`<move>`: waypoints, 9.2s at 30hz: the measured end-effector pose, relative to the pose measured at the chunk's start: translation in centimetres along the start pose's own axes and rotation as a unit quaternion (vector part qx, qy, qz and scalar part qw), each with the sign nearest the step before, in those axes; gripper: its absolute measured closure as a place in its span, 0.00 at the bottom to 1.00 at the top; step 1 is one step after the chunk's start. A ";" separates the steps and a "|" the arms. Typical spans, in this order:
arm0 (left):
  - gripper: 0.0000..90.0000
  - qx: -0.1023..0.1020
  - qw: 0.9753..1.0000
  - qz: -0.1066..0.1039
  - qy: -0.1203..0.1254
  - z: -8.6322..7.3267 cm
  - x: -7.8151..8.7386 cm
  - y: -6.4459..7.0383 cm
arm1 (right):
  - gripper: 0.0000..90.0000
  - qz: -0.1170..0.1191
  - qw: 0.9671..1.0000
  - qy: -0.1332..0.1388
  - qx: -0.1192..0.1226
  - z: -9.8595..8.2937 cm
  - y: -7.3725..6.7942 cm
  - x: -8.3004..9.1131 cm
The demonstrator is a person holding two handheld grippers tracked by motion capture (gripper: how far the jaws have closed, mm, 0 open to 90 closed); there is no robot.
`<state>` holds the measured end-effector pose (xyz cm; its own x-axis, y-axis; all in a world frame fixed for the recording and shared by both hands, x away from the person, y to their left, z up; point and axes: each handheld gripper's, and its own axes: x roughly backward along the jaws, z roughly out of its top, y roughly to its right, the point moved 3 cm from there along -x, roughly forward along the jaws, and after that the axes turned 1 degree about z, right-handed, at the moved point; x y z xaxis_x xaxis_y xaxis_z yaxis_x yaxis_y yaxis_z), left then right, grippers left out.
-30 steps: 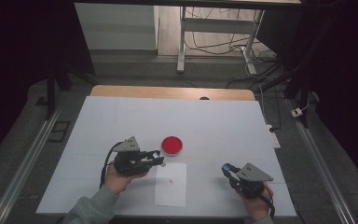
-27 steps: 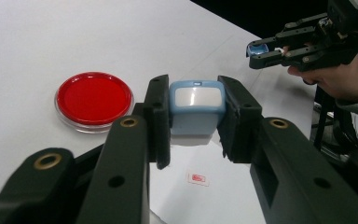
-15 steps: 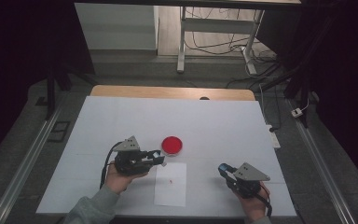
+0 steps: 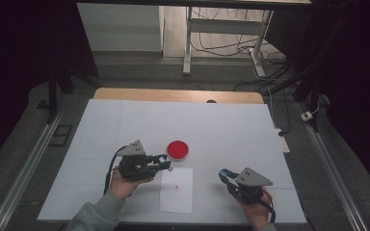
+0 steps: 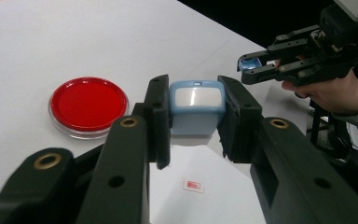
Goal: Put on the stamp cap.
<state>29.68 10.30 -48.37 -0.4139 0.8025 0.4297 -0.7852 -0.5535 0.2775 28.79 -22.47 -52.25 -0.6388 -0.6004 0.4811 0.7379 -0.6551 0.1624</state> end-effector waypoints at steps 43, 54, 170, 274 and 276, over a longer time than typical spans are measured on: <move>0.74 -0.006 1.000 -0.010 0.002 0.8 -1.1 0.9 | 0.82 0.036 0.999 0.013 0.013 1.8 -3.0 -3.0; 0.74 -0.009 1.000 -0.013 0.001 0.9 -1.4 1.3 | 0.82 0.041 0.999 0.013 0.028 2.4 -4.4 -4.0; 0.75 0.036 0.999 -0.008 0.012 0.1 -4.6 2.7 | 0.82 -0.026 0.995 0.044 0.080 4.0 -8.4 -6.2; 0.75 0.077 0.997 -0.009 0.018 -0.7 -4.5 0.8 | 0.61 0.055 0.997 0.034 0.045 3.8 -6.8 -5.7; 0.75 0.077 0.997 -0.006 0.018 -0.7 -4.4 0.6 | 0.61 0.054 0.997 0.036 0.036 3.8 -6.5 -5.5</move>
<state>30.68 6.54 -50.72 -0.4234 0.8157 0.3943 -0.7115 -0.5688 0.4126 28.31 -13.20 -52.70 -0.5666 -0.6994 0.4357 0.8155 -0.5518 0.1747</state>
